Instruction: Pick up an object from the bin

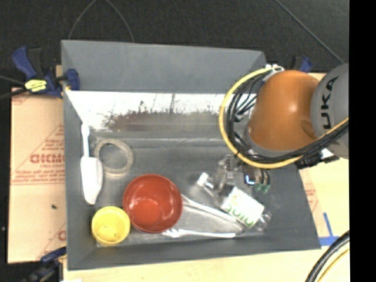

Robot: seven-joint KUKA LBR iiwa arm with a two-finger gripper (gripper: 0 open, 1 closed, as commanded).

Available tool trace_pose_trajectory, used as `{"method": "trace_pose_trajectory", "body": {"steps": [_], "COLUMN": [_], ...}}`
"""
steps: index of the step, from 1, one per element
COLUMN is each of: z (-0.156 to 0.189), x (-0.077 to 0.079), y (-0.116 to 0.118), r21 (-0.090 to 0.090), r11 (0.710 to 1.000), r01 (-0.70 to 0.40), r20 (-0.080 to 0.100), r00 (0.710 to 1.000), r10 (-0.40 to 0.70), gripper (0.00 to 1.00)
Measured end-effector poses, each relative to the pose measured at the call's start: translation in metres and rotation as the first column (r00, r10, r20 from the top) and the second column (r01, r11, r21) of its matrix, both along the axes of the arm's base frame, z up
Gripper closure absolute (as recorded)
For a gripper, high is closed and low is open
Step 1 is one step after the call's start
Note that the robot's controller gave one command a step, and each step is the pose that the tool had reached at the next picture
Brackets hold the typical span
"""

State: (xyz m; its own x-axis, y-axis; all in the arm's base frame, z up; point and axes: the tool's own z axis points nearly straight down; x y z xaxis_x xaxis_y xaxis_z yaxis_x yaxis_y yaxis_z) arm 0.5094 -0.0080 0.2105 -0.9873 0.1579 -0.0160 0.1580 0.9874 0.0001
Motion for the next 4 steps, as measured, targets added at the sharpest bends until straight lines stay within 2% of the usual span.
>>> {"method": "trace_pose_trajectory", "body": {"steps": [1,2,3,4], "z": [-0.095,-0.126,-0.126,-0.107], "x": [0.003,0.003,0.003,0.004], "y": [0.059,0.076,0.076,0.072], "r21": [0.005,0.004,0.004,0.003], "r11": [0.995,0.992,0.992,0.992], "r01": [0.101,0.128,0.128,0.130], "r20": [0.002,-0.005,-0.005,-0.015], "r00": [0.995,0.992,0.992,0.991], "r10": [-0.101,-0.128,-0.128,-0.130], "gripper": [0.00,1.00,1.00,1.00]}}
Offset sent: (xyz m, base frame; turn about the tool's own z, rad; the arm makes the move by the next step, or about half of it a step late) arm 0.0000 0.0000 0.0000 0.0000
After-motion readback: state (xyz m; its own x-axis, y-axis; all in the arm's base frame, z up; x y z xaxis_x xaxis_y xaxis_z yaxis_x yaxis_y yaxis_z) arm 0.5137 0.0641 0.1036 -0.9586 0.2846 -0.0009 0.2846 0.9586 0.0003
